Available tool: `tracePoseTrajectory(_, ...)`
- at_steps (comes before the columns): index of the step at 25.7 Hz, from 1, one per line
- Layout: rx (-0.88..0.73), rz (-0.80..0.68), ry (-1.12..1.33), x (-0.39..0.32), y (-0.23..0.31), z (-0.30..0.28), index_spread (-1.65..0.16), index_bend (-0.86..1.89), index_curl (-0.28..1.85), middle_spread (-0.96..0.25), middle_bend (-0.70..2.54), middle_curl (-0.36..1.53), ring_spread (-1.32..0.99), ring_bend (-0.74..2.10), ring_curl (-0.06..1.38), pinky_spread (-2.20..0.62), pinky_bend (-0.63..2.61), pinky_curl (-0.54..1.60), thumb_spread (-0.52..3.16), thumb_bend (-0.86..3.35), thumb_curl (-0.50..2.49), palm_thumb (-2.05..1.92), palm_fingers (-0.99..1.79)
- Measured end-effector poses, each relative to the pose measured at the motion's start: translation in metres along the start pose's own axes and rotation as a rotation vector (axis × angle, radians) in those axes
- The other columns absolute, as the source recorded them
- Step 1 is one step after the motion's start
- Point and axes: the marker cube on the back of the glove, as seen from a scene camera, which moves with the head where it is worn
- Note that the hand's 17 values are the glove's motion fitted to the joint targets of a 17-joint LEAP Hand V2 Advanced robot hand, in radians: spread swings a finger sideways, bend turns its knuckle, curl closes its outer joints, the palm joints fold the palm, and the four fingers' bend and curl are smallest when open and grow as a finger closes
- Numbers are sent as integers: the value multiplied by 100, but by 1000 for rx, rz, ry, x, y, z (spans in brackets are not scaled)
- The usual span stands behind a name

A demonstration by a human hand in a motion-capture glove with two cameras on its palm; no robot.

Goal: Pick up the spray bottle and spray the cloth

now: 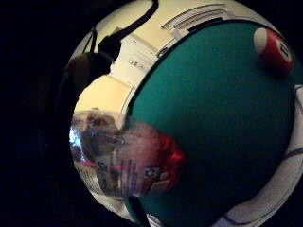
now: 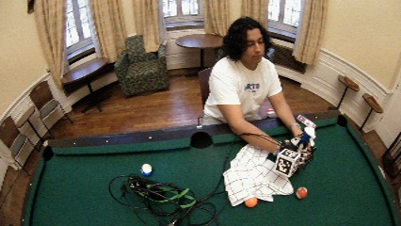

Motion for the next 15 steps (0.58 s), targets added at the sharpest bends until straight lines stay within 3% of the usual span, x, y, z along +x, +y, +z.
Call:
tracePoseTrajectory(5, -61, 8, 74, -1, 5, -8, -37, 9, 43, -19, 36, 42, -18, 46, 40, 3, 32, 38, 78, -9, 57, 54, 58)
tracePoseTrajectory(15, -166, 5, 301, -14, 45, -43, -40, 10, 33, -19, 25, 37, -18, 40, 35, 13, 35, 36, 82, -6, 48, 44, 45)
